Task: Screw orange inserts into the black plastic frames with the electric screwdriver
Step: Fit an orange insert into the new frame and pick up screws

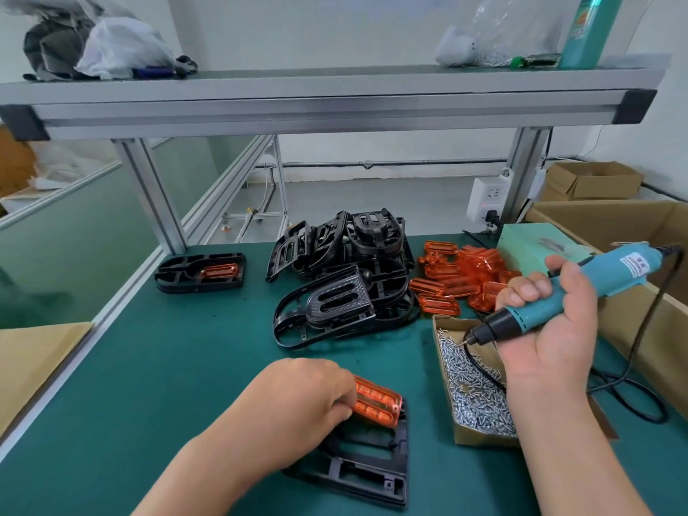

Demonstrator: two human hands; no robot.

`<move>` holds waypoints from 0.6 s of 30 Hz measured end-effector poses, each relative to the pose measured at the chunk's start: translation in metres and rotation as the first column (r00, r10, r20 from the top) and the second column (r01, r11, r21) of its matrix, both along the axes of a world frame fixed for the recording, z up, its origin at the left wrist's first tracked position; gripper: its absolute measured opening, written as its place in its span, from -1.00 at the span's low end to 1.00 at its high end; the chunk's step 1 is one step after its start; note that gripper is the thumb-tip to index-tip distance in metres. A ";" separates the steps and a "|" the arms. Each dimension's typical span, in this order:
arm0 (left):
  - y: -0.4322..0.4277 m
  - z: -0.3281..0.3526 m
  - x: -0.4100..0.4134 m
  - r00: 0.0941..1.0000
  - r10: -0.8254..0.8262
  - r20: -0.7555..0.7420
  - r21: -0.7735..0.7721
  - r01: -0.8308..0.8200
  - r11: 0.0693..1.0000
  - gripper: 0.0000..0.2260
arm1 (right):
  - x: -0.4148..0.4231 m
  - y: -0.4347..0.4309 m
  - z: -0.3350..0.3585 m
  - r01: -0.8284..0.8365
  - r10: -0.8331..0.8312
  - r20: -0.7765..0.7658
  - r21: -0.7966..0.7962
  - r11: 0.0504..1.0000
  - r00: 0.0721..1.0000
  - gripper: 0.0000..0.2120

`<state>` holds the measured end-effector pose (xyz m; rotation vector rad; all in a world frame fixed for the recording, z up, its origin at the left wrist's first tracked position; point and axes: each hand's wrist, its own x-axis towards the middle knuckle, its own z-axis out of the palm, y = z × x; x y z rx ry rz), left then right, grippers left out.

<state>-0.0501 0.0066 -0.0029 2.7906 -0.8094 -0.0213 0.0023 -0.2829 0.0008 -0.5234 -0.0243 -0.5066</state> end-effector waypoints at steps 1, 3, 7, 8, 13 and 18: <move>0.001 -0.002 0.000 1.000 -0.002 -0.009 -0.011 0.002 1.000 -0.88 | 0.000 0.000 0.000 0.001 -0.001 0.001 -0.007 1.000 1.000 -0.91; 0.001 -0.005 0.000 1.000 -0.001 -0.020 -0.028 0.001 1.000 -0.88 | 0.000 0.001 0.000 0.003 -0.003 0.004 -0.017 1.000 1.000 -0.92; 0.001 -0.010 -0.003 0.999 0.002 -0.042 -0.051 -0.005 0.999 -0.88 | -0.001 0.002 -0.001 -0.002 0.003 0.004 -0.033 0.999 1.000 -0.94; 0.002 -0.010 -0.003 0.999 0.007 -0.046 -0.060 -0.010 0.998 -0.88 | -0.001 0.002 -0.001 -0.006 0.007 0.006 -0.038 0.999 1.000 -0.94; 0.004 -0.012 -0.005 0.999 0.008 -0.034 -0.092 -0.011 0.996 -0.87 | -0.002 0.003 -0.002 -0.014 0.014 0.001 -0.048 0.999 1.000 -0.93; 0.008 -0.012 -0.008 1.000 -0.004 0.017 -0.119 0.006 0.993 -0.86 | -0.002 0.003 -0.002 -0.024 0.025 0.011 -0.046 0.999 1.000 -0.95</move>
